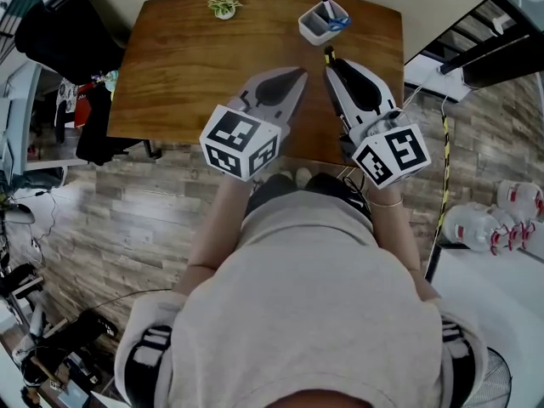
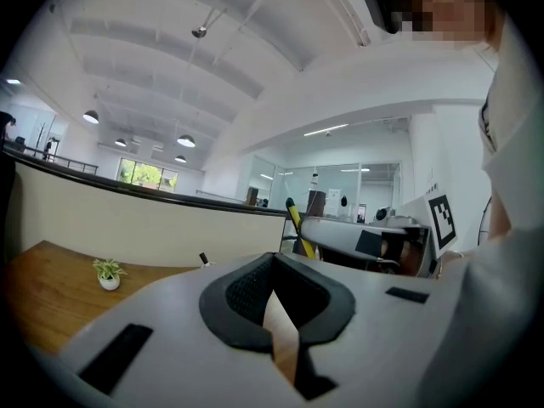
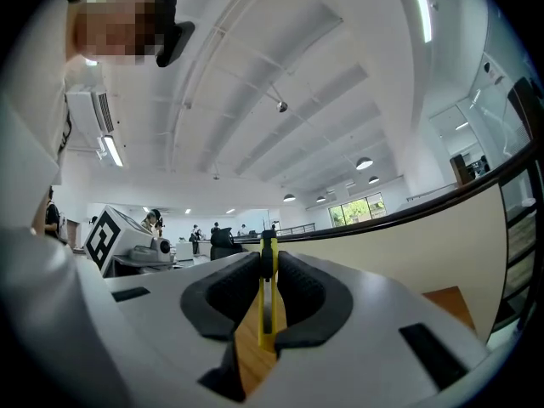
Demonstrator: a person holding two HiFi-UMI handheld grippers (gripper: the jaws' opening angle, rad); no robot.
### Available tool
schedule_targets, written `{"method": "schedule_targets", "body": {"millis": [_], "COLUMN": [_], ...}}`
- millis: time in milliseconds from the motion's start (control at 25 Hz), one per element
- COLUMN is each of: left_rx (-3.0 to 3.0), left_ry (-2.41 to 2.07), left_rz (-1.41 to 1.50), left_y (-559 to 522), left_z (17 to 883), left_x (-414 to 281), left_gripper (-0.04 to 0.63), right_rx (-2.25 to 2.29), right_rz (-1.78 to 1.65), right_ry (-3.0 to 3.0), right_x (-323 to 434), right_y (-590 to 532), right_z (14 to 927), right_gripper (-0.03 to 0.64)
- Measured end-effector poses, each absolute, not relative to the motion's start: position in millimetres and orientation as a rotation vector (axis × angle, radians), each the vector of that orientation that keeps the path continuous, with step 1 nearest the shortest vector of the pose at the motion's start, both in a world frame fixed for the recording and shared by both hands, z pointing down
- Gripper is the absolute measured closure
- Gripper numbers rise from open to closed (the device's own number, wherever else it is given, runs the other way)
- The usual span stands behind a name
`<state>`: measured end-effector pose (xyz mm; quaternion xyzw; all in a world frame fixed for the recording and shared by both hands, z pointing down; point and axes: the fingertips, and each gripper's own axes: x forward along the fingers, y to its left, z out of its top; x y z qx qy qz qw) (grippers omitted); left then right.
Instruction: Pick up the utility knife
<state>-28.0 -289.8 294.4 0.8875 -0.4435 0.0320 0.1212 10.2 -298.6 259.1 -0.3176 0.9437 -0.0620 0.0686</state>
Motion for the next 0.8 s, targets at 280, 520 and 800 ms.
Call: {"method": "schedule_targets", "body": {"millis": [280, 520, 800], "left_rx": [2.56, 2.541, 2.532], "left_ry": [-1.278, -1.277, -1.273], "left_rz": [0.131, 0.141, 0.14], "left_y": [-287, -285, -287], "left_z": [304, 309, 312], "left_x": [-23, -23, -23], "left_gripper": [0.583, 0.583, 0.583], "right_rx": [-0.976, -0.97, -0.959], "right_rz": [-0.252, -0.257, -0.261], "right_ry": [2.899, 2.922, 2.922], "right_x": [13, 10, 6], "right_y": [-295, -290, -290], "right_z": [278, 282, 282], "right_gripper": [0.54, 0.54, 0.54]}}
